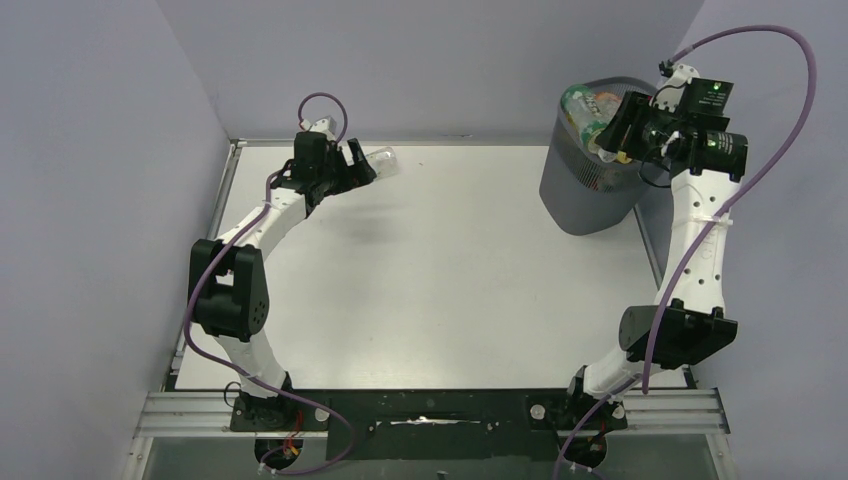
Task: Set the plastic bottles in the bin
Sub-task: Place the plastic bottle in the trash bin.
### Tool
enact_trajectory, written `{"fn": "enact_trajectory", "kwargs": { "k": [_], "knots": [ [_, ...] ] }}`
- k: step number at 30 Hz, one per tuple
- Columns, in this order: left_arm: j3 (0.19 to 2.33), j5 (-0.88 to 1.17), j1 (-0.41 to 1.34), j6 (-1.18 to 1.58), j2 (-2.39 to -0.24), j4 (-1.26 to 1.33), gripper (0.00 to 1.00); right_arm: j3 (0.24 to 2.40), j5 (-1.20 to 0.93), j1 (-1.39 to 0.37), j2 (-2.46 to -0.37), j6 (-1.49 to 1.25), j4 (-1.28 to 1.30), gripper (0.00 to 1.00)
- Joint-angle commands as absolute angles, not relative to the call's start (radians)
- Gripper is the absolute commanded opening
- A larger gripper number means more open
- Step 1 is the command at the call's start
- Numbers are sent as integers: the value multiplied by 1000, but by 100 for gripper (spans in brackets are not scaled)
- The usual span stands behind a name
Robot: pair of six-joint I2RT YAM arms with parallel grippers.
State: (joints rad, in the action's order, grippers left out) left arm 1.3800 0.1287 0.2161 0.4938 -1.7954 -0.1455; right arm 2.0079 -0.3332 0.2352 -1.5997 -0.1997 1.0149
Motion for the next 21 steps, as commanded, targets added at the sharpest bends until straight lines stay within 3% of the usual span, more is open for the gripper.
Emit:
{"fn": "enact_trajectory", "kwargs": {
  "k": [1, 13, 21],
  "knots": [
    [1385, 138, 214, 494, -1760, -86, 87, 2070, -329, 238, -1592, -206, 1001, 62],
    [1412, 134, 214, 487, -1763, -106, 87, 2154, -278, 239, -1601, -209, 1023, 72],
    [1418, 131, 214, 484, -1759, -116, 87, 2111, -260, 237, -1476, -217, 1007, 87]
  ]
}}
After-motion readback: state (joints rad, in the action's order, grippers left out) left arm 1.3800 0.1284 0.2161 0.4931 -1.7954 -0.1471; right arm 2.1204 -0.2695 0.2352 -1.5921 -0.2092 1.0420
